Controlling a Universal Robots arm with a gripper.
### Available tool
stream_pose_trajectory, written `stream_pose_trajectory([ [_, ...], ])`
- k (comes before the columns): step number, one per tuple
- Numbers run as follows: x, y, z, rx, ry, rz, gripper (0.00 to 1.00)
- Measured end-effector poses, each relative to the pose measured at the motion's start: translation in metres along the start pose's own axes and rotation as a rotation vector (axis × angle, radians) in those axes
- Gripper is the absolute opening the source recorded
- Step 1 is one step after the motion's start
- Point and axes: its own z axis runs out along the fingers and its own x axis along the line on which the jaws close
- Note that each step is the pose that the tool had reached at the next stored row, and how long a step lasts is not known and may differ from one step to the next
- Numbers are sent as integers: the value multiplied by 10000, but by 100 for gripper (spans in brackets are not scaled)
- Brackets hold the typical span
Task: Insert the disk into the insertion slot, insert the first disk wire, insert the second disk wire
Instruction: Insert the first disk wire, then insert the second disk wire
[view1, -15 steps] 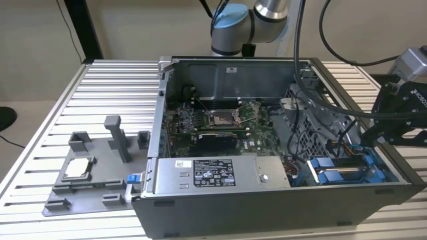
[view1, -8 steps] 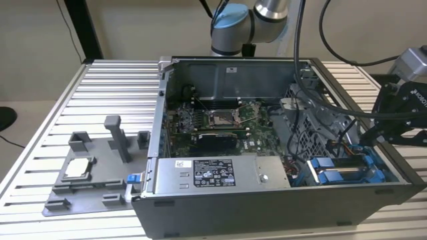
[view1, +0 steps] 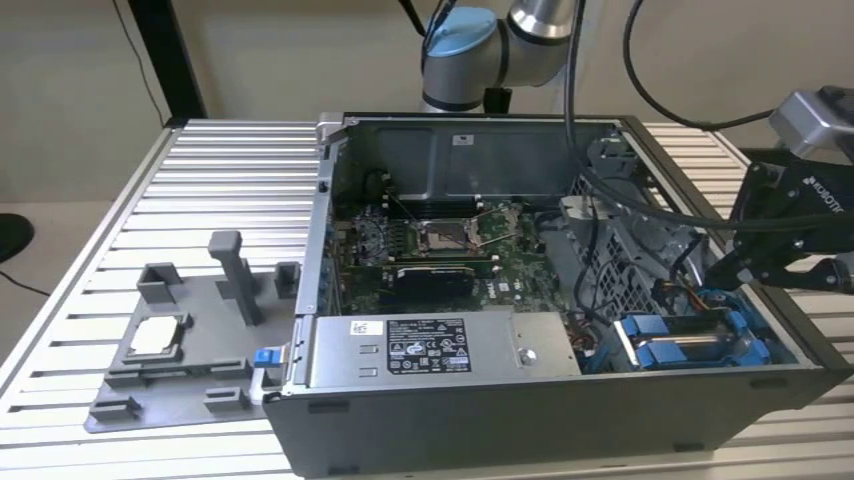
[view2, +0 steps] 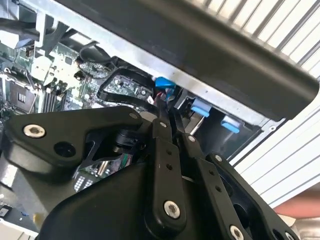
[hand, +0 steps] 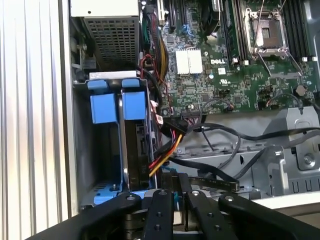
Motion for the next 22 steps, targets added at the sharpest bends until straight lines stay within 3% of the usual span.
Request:
stream_pose_trajectory([
  [5,14,125,-39,12,-2,0,0],
  [7,24,196,-42,48,-2,-6,0],
  [12,53,357,-25,337,-21,-45,0],
  [16,130,434,-20,595,-37,-78,0],
  [17,156,440,-22,678,-41,-90,0],
  [18,175,443,-24,819,-49,-109,0],
  [22,207,474,-22,1547,-64,-205,0],
])
